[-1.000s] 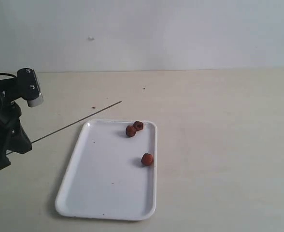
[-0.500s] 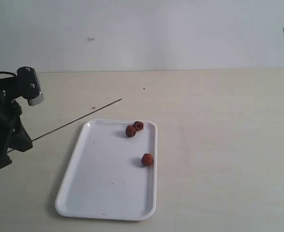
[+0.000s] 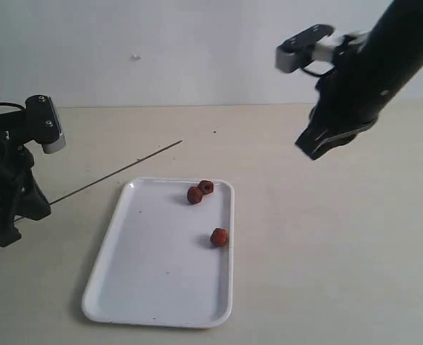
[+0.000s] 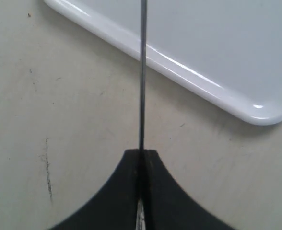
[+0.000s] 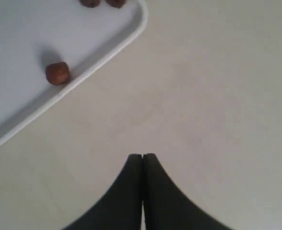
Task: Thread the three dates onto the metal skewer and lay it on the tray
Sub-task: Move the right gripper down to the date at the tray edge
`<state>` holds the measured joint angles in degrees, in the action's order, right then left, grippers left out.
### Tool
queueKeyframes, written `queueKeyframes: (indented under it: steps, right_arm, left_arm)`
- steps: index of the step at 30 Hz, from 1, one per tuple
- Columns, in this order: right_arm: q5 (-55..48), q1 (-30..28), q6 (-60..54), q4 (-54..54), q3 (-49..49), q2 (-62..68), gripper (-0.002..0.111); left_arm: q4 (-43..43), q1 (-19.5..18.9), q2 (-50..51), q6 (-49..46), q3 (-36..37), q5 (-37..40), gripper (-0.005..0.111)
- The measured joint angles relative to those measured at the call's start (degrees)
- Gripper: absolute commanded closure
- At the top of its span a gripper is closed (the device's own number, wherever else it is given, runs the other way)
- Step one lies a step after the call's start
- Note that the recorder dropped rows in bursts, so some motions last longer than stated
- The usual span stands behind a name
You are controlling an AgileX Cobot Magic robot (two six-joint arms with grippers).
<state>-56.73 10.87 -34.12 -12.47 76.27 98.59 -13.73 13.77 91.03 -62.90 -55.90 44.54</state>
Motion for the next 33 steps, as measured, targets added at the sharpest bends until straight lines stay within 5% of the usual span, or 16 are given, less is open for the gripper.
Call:
queueKeyframes:
  steps: [17,33]
  right_arm:
    - [3.93,14.42,-2.55,2.98,4.29,15.02,0.063]
    - [6.51,16.94,-2.12,5.09,4.82,20.5,0.062]
  left_arm:
    - [2.69,-1.77,1.77,0.0,0.74,-0.16,0.107]
    - [6.72,-1.77,1.77,0.0,1.73,-0.46,0.107]
